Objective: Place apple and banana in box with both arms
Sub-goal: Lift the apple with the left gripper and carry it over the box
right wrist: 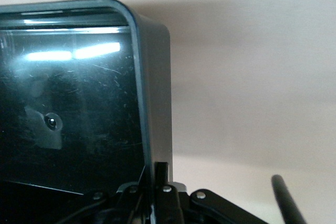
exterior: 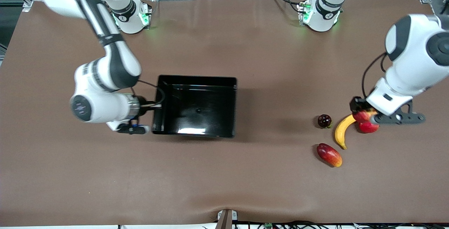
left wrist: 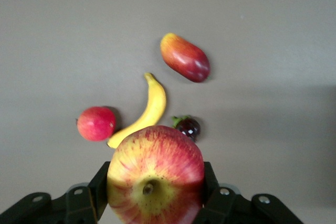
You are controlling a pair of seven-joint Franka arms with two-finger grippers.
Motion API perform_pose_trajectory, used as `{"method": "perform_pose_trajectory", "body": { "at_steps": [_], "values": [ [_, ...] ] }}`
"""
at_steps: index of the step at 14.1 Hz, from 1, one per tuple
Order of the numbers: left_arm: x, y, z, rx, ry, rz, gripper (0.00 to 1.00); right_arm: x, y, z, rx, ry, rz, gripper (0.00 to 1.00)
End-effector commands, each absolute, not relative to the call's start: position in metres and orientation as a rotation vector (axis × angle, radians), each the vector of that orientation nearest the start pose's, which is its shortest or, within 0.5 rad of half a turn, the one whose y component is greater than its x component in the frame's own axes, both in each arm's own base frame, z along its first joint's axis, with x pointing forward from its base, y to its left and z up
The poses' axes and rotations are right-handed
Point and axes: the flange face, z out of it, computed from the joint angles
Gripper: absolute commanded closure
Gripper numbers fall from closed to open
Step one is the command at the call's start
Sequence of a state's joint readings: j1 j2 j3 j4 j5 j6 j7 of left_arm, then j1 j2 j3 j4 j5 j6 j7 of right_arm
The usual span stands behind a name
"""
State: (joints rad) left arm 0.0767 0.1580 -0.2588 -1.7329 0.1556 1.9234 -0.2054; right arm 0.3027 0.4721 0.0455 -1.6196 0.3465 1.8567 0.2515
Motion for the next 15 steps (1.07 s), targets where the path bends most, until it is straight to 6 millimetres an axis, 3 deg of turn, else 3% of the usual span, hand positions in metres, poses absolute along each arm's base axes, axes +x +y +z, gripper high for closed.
{"method": "perform_pose_trajectory", "body": {
  "at_steps": [1,4,6,8,9,10,11,12,15],
  "values": [
    [0.58,-0.137,0.478,-3.078,-0.091,-0.028,1.0,0.578,0.312,0.327,-2.849,0.035,0.405,1.0],
    [0.564,-0.199,0.465,-3.093,-0.216,-0.013,1.0,0.549,0.375,0.282,-2.894,0.059,0.393,1.0],
    [0.547,-0.24,0.448,-3.1,-0.282,0.007,1.0,0.549,0.38,0.263,-2.898,0.064,0.372,1.0],
    [0.527,-0.274,0.427,-3.107,-0.327,0.003,1.0,0.541,0.403,0.243,-2.902,0.028,0.333,1.0],
    [0.516,-0.29,0.416,-3.108,-0.321,0.003,1.0,0.54,0.41,0.235,-2.901,0.019,0.317,0.9],
    [0.504,-0.302,0.404,-3.105,-0.317,0.01,1.0,0.546,0.407,0.238,-2.895,0.029,0.312,0.1],
    [0.495,-0.312,0.395,-3.11,-0.337,0.002,1.0,0.552,0.402,0.247,-2.896,0.03,0.298,0.0],
    [0.486,-0.326,0.385,-3.123,-0.362,-0.008,1.0,0.557,0.397,0.255,-2.897,0.033,0.32,0.0],
    [0.47,-0.365,0.354,-3.15,-0.412,-0.001,1.0,0.596,0.361,0.327,-2.887,0.062,0.415,0.0]
  ]
}}
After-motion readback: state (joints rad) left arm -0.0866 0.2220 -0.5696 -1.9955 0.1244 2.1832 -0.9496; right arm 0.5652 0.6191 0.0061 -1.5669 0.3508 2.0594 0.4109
